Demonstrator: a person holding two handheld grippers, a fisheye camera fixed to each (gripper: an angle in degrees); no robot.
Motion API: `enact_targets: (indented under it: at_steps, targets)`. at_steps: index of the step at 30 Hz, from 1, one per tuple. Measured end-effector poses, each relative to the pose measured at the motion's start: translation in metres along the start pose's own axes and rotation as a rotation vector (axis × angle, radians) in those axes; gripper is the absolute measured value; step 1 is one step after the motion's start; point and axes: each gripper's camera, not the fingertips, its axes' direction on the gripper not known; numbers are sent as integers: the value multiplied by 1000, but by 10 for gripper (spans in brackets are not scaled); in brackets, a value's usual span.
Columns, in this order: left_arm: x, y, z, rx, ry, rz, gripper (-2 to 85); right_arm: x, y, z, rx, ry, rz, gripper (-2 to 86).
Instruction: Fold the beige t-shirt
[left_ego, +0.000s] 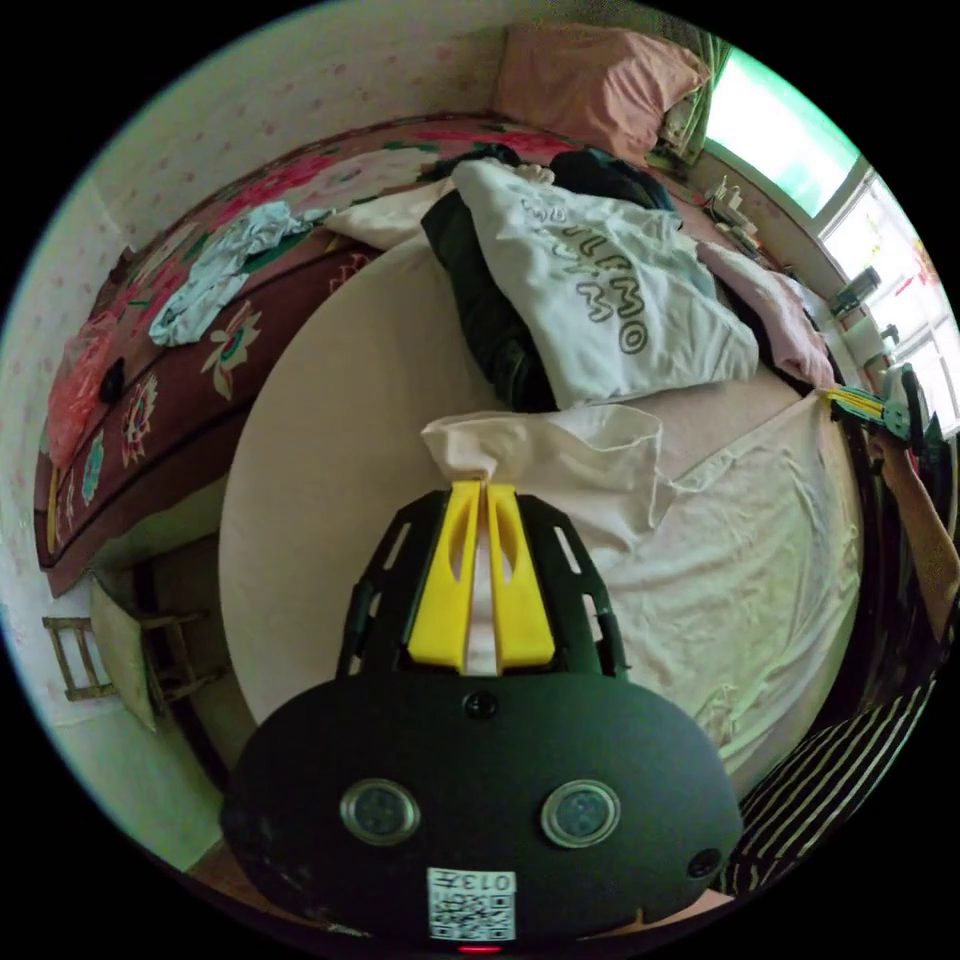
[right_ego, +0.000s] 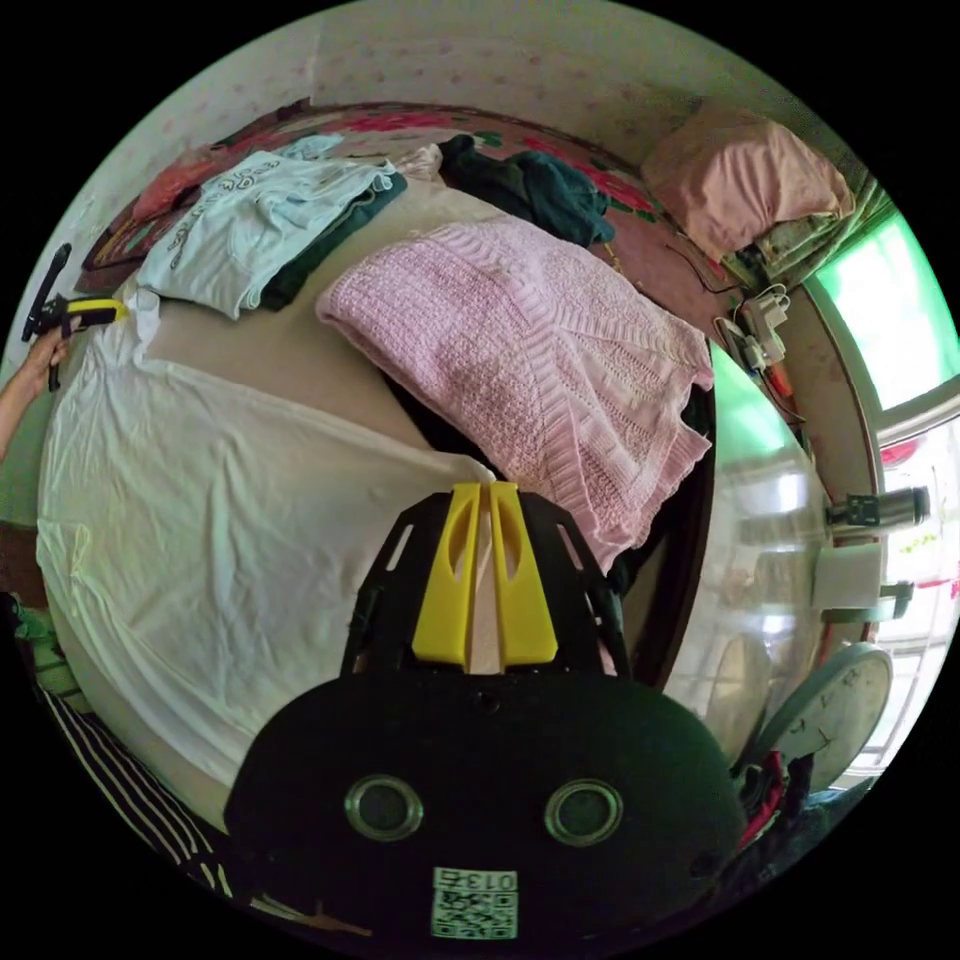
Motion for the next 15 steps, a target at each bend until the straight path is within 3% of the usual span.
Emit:
enact_targets:
  at_steps: [8, 15]
  targets:
    - [7, 79, -101, 329, 86, 99, 3, 5, 49, -60, 181, -60, 11, 10]
    - [48, 193, -144, 358, 35, 104, 3, -23, 130, -107, 247, -58, 82, 11]
